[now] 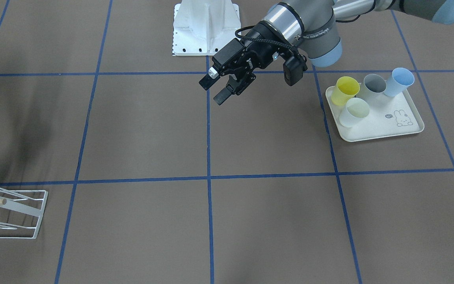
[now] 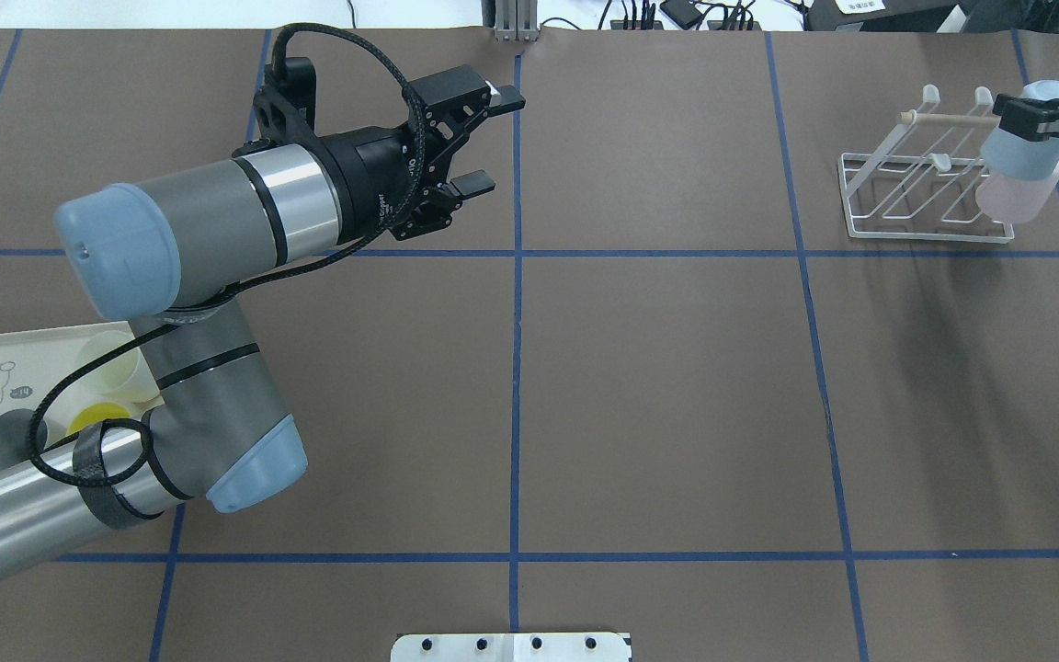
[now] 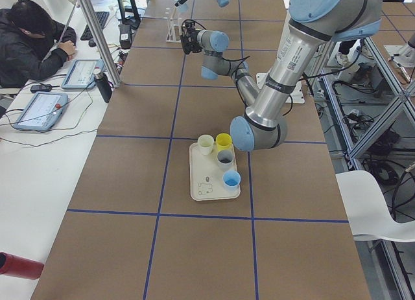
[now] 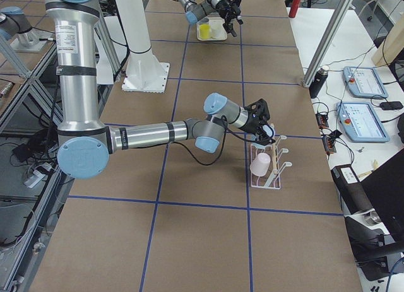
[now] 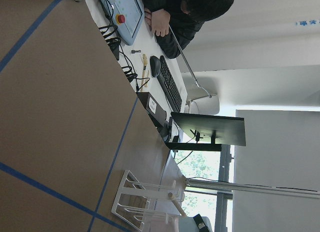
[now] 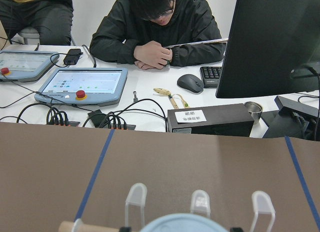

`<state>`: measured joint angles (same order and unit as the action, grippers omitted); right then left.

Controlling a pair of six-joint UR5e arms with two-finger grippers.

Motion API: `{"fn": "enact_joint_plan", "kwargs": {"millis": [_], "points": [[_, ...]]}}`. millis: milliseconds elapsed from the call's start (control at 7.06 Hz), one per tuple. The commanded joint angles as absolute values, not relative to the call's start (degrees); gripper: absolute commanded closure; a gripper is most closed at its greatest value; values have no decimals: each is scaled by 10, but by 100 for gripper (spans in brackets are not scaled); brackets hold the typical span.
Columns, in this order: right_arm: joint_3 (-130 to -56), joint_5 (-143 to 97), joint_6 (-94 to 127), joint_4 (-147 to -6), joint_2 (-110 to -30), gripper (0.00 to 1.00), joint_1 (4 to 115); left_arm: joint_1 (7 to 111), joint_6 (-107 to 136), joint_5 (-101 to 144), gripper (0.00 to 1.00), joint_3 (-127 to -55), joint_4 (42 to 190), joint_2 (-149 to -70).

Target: Transfer IKEA cup to right arm and place on rack

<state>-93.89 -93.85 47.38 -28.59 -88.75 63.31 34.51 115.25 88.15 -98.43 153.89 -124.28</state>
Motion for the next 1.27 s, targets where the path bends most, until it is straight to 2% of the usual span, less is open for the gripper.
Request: {"fn": "enact_joint_plan", "kwargs": {"millis": [0, 1133], "points": [[-926, -940, 473, -287, -881, 100, 629, 345, 1153, 882, 0, -985, 1539, -1243], [-913, -933, 471, -285, -878, 100, 618, 344, 1153, 881, 0, -983, 1539, -1243]]}}
